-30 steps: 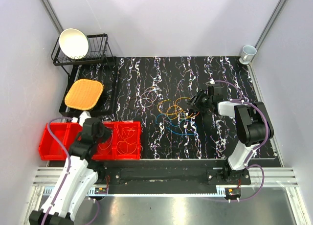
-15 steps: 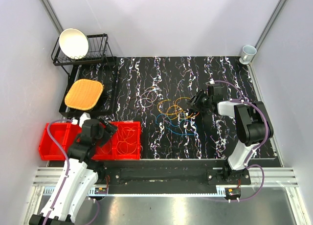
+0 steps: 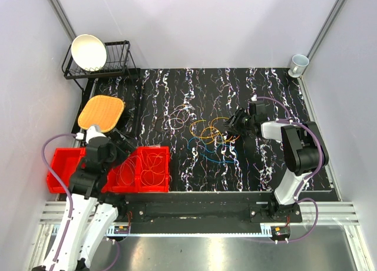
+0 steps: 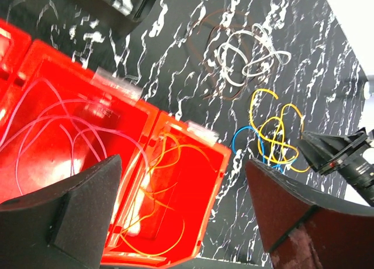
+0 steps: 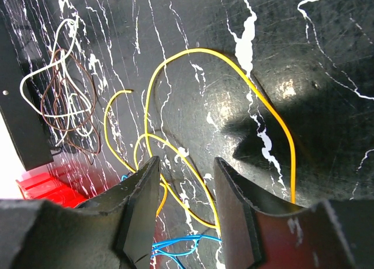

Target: Untangle the cables

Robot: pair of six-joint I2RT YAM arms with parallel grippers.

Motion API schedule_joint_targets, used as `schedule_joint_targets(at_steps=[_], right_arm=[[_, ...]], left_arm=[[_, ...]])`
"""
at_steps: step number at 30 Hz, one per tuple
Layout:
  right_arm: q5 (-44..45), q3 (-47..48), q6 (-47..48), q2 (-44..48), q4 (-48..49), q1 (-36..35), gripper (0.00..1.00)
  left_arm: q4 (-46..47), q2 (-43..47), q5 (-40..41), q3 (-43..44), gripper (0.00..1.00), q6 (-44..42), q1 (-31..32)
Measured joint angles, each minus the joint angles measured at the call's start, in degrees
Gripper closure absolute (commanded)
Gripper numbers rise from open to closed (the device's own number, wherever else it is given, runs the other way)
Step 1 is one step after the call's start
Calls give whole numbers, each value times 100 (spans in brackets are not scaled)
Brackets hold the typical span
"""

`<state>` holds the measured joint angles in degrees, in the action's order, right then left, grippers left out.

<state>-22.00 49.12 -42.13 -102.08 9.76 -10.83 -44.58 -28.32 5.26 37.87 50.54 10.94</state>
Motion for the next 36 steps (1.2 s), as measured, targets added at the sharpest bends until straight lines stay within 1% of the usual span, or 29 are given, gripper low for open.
schedule_joint_targets(at_steps=[5,9,12,20,24,28,36], right_arm=[[-9,4,-20,0,7,-7,52],[-20,7,-31,-4,11,-20,52],[-20,7,-35,-9,15,-31,52],[-20,7,-35,-9,26,-31,53],[-17,7,-33,-9,26,-31,51],[-4,7,-28,-4,24,-31,47],[50,7,-20,120,20,-33,46]], left_arm=[[26,-501,57,365,14,-232,42],[140,-1075,125,496,16,-367,273],[297,-1663,254,726,16,-455,636],[1233,-3333,422,1368,21,-743,1657],[1609,-4089,417,1725,23,-887,1971],[1961,-4872,382,2144,24,-1058,2304],[2457,-6275,199,2828,27,-1523,3136]])
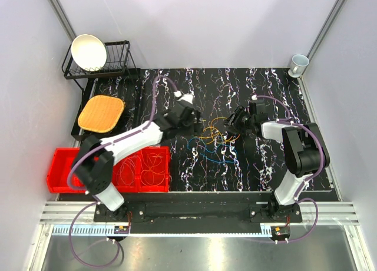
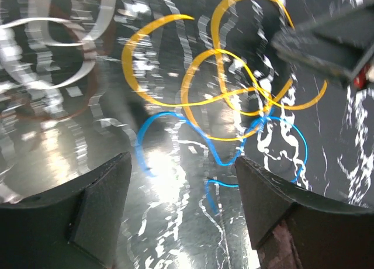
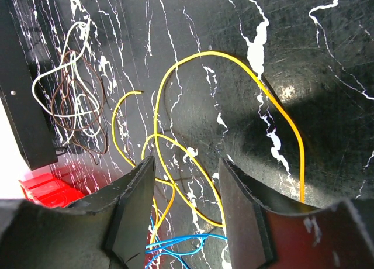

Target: Untangle the cables

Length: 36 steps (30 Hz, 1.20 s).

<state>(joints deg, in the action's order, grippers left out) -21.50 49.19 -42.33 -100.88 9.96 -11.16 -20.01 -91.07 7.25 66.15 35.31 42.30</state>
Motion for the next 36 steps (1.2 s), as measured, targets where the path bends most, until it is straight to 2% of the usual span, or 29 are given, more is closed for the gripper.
schedule_joint_targets(at_steps=[10,30,36], right_arm=[[2,-2,0,20,0,0,46],[-2,-2,2,20,0,0,46],[-4,-2,0,20,0,0,46]], left_arm=[[210,-1106,-254,601,32,-361,616],[114,-1440,140,496,34,-72,1049],[-17,-1491,289,446,38,120,1117]])
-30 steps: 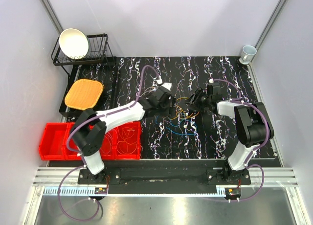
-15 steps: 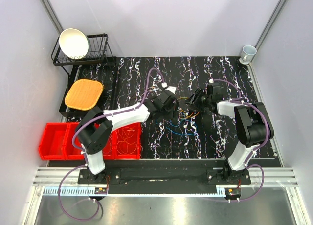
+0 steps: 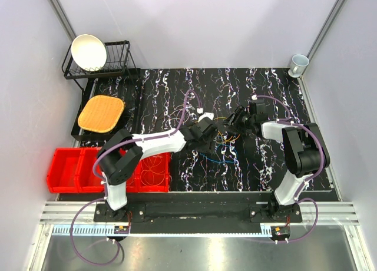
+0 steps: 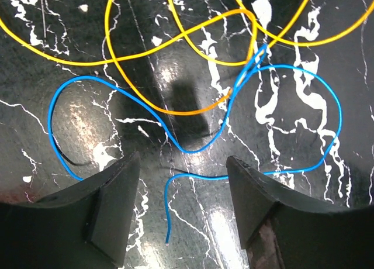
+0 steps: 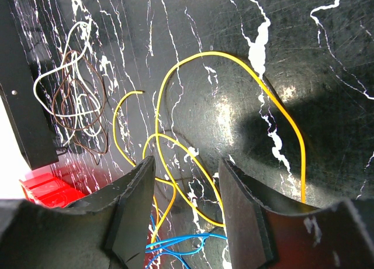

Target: Untangle the cables

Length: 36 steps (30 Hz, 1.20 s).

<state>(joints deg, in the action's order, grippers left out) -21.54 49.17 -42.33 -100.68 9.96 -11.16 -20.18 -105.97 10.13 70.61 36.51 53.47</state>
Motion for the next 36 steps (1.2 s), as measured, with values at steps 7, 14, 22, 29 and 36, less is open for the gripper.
schedule_joint_targets(at_steps=[7,14,22,29,36], right_arm=[[-7,2,0,-15,0,0,47],[-15,2,0,-35,0,0,46],[-20,2,0,-46,0,0,46],[-20,2,0,-61,2,0,47],[-22,4,0,-66,0,0,47]], left_arm=[[59,-184,90,-2,43,201,-2],[175,-319,142,-4,47,428,2],[256,-328,337,-4,46,603,2],[339,-413,474,-2,59,732,7],[348,-490,601,0,80,817,15]])
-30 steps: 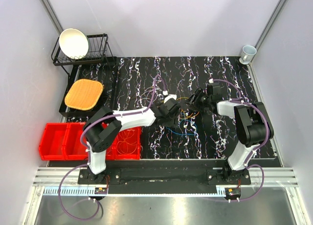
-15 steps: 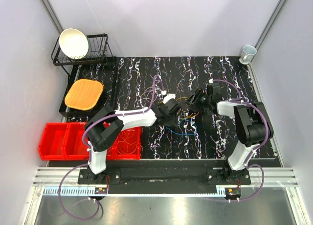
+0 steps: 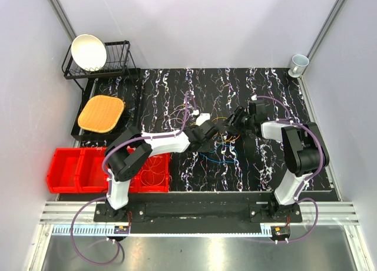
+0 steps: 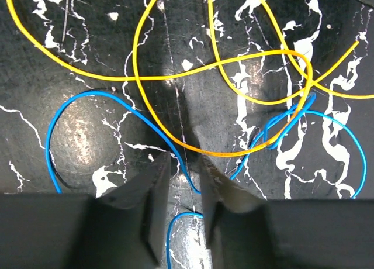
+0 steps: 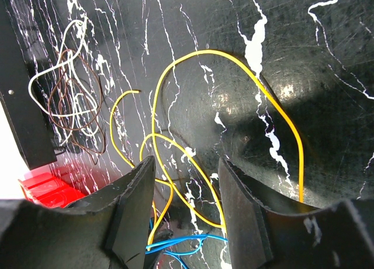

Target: Untangle the cables

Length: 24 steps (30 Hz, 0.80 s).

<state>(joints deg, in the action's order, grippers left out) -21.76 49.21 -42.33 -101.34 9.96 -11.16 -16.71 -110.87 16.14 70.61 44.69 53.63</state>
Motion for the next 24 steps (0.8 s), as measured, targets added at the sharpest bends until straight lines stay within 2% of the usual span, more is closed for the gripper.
schedule_joint_targets(at_steps=[8,14,20,22,23,24], right_arm=[[0,9,0,-9,0,0,47],[-4,31,0,-83,2,0,47],[-24,33,0,-103,0,0,47],[-24,35,0,-107,0,0,47],[-24,37,0,-109,0,0,47],[-24,37,0,-109,0,0,47]], left_arm=[[-179,63,205,-63,100,26,13],[-730,693,459,-278,100,-11,20],[-1189,1729,721,-295,100,-175,50],[-1298,1943,787,-295,93,-232,70],[-1357,2024,820,-299,75,-273,83],[-1384,2061,835,-313,65,-306,98]])
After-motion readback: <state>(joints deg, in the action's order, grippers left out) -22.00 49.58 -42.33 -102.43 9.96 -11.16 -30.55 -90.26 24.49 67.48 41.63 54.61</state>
